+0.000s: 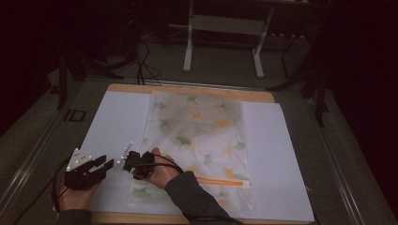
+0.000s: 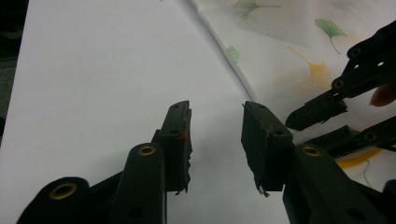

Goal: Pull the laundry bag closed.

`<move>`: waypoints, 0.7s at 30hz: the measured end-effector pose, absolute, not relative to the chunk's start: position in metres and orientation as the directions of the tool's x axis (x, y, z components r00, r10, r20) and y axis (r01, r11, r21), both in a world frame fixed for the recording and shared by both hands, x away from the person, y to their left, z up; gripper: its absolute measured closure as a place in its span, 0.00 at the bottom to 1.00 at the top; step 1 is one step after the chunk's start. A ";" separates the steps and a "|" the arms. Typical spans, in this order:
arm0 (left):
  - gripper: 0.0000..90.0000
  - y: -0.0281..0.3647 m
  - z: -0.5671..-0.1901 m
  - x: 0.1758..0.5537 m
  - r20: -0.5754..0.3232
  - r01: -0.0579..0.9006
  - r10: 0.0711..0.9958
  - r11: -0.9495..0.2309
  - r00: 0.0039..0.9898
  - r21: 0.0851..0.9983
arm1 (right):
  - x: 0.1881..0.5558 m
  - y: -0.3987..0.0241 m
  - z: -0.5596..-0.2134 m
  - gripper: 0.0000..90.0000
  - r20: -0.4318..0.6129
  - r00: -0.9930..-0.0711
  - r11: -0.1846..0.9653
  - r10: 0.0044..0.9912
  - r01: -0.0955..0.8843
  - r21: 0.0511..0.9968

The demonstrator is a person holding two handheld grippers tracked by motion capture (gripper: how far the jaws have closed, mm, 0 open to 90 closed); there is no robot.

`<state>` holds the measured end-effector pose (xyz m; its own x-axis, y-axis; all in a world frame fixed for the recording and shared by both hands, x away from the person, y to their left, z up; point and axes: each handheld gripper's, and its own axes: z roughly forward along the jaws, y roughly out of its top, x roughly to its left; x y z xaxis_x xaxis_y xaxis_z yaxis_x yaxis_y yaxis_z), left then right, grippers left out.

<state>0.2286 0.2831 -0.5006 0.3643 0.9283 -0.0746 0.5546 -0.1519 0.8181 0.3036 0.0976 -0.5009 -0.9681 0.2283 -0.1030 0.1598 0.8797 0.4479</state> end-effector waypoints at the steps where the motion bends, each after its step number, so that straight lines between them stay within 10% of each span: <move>1: 0.70 0.283 -0.501 0.229 -0.075 0.555 0.929 -0.151 0.363 0.818 | 0.304 0.097 -0.499 0.80 -0.106 -0.967 0.878 0.233 0.162 0.450; 21: 0.70 0.288 -0.500 0.227 -0.080 0.551 0.933 -0.138 0.352 0.823 | 0.296 0.114 -0.505 0.73 -0.068 -0.968 0.871 0.241 0.185 0.455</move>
